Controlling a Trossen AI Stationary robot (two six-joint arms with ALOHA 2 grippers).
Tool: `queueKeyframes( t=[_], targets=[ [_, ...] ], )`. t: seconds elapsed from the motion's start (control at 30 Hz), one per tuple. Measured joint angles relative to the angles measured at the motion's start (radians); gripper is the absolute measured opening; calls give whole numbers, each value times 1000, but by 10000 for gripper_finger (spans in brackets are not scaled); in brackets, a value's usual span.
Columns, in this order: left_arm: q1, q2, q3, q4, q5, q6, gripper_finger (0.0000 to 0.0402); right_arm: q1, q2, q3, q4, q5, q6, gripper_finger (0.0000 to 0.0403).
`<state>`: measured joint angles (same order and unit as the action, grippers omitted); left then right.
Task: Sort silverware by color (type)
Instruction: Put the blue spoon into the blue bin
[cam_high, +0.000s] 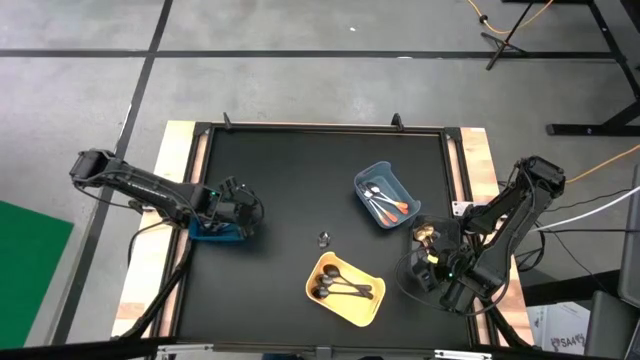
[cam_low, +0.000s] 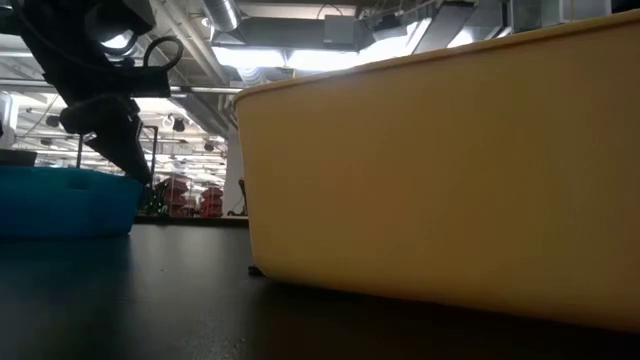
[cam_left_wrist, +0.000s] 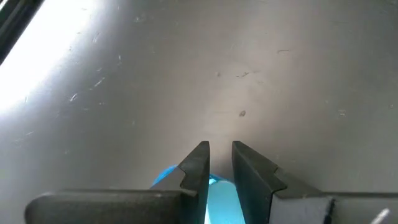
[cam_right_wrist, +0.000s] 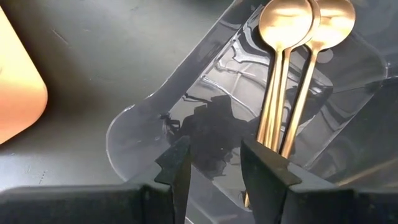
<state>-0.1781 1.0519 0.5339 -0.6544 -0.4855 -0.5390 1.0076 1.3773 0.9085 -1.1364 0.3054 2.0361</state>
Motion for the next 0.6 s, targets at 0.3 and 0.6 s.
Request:
queueKeyframes(
  t=[0.3,0.6],
  targets=[
    [0,-1,1,-3,-6,-2,63,0,0,0,14,0,0,127],
    [1,-8,62,-84,-134,-1,62,0,0,0,14,0,0,127]
  ],
)
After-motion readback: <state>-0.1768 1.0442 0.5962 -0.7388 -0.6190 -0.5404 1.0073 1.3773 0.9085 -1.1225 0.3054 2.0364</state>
